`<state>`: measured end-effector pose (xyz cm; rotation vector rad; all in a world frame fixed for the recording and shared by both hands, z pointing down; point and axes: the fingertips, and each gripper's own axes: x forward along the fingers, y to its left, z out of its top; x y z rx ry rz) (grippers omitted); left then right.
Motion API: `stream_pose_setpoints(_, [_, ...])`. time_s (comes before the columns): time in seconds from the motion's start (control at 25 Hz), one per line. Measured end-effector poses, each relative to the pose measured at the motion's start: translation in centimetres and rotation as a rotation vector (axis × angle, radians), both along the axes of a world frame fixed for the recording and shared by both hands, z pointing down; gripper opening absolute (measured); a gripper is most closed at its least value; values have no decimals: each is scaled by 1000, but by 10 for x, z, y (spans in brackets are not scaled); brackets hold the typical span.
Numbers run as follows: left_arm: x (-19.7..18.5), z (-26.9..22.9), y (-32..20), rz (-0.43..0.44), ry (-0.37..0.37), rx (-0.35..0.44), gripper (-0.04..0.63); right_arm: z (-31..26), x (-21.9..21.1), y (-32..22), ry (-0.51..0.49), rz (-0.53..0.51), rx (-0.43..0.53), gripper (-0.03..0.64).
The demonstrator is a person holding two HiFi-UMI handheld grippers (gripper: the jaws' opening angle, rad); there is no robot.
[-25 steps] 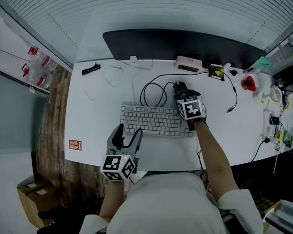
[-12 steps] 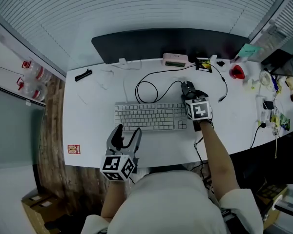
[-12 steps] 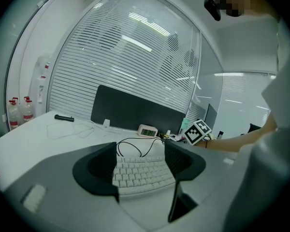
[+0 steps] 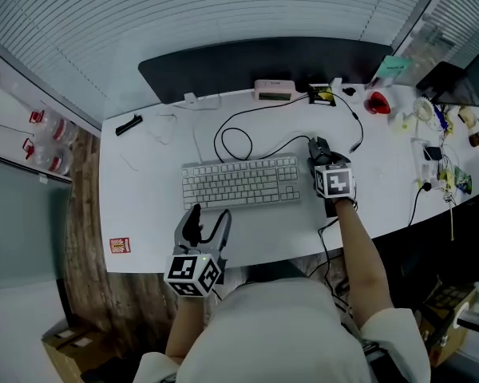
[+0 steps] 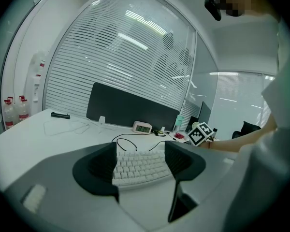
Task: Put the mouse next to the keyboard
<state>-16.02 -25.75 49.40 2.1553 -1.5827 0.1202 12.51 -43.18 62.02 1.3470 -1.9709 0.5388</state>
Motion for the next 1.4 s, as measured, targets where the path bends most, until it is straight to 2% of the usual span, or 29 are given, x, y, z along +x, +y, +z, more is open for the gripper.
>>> stream_pose_setpoints(0.2, [2,3,9,21,2,-8,298,28,15,15,-30,1,-17,288])
stream_pose_setpoints(0.4, [1,5,16,27,-1,-12,298,13,25,38,32,49,-53,288])
stream_pose_setpoints(0.92, [3,9,32,43,-9,-17,298,30,35,55,20,82,-71,290])
stream_pose_setpoints(1.16, [3,9,48,46,-13,-9,298,18,38,60,12,122,-7,338])
stream_pose_setpoints(1.4, [4,7,74,50,-14,6,298,-6,29,91,-55,135,58,337])
